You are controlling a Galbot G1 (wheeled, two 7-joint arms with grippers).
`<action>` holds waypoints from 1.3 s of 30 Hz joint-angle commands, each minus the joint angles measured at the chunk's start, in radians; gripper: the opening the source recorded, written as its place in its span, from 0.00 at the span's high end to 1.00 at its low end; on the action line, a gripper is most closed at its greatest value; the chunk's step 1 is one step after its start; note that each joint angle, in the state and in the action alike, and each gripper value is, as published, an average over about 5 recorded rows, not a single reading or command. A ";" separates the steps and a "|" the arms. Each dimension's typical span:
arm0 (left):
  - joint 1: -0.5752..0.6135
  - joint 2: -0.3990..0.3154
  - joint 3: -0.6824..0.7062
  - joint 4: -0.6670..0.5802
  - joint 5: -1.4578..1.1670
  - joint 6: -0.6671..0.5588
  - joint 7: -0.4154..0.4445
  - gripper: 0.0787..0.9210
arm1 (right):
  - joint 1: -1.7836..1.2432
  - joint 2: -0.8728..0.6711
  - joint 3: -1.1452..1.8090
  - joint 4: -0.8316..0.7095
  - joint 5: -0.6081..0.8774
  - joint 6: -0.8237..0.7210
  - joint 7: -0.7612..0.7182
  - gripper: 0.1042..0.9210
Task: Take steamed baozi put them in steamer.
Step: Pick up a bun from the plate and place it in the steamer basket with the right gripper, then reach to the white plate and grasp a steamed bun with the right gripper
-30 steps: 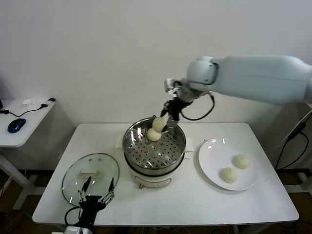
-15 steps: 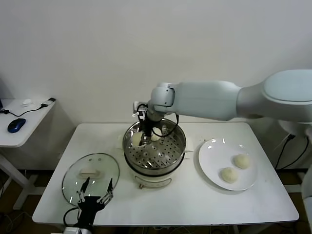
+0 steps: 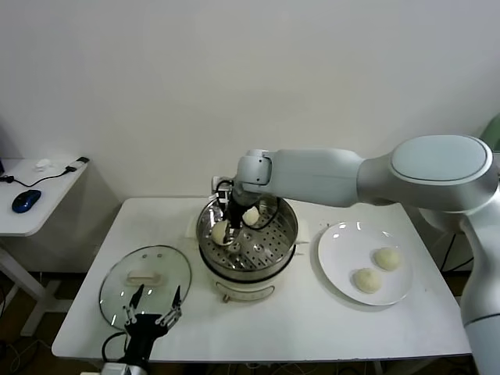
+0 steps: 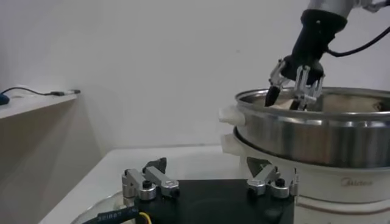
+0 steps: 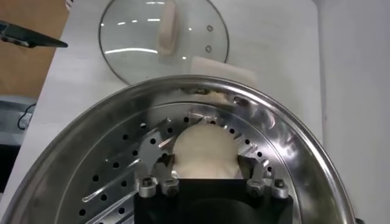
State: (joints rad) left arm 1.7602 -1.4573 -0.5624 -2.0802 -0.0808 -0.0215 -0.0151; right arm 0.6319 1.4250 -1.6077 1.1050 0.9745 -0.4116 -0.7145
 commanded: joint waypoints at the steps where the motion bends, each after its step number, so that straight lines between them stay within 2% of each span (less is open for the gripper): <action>1: 0.003 0.006 0.001 -0.014 -0.006 0.008 0.013 0.12 | 0.112 -0.075 -0.042 0.040 -0.011 0.115 -0.098 0.13; 6: 0.006 0.018 0.009 -0.022 -0.007 0.012 0.018 0.12 | 0.280 -0.281 -0.095 0.124 -0.013 0.176 -0.217 0.12; 10: 0.003 0.014 0.013 -0.021 -0.008 0.010 0.016 0.12 | 0.426 -0.481 -0.232 0.224 -0.082 0.218 -0.309 0.12; 15: 0.000 0.007 0.013 -0.015 -0.014 0.003 0.011 0.12 | 0.456 -0.697 -0.379 0.325 -0.257 0.254 -0.317 0.12; 20: -0.004 0.002 0.009 -0.008 -0.013 0.002 0.012 0.12 | 0.282 -0.845 -0.352 0.339 -0.427 0.247 -0.271 0.12; 24: 0.002 -0.004 0.012 -0.006 -0.007 0.002 0.014 0.12 | 0.067 -0.901 -0.212 0.306 -0.528 0.216 -0.231 0.12; 29: 0.012 -0.011 0.016 -0.004 0.000 0.002 0.016 0.12 | -0.152 -0.904 -0.044 0.264 -0.582 0.187 -0.202 0.12; 39: 0.014 -0.020 0.013 0.002 0.006 0.001 0.018 0.12 | -0.307 -0.810 0.099 0.155 -0.626 0.160 -0.152 0.12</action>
State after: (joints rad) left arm 1.7706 -1.4751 -0.5491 -2.0808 -0.0779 -0.0191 0.0013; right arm 0.5336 0.6335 -1.6536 1.3246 0.4494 -0.2381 -0.8999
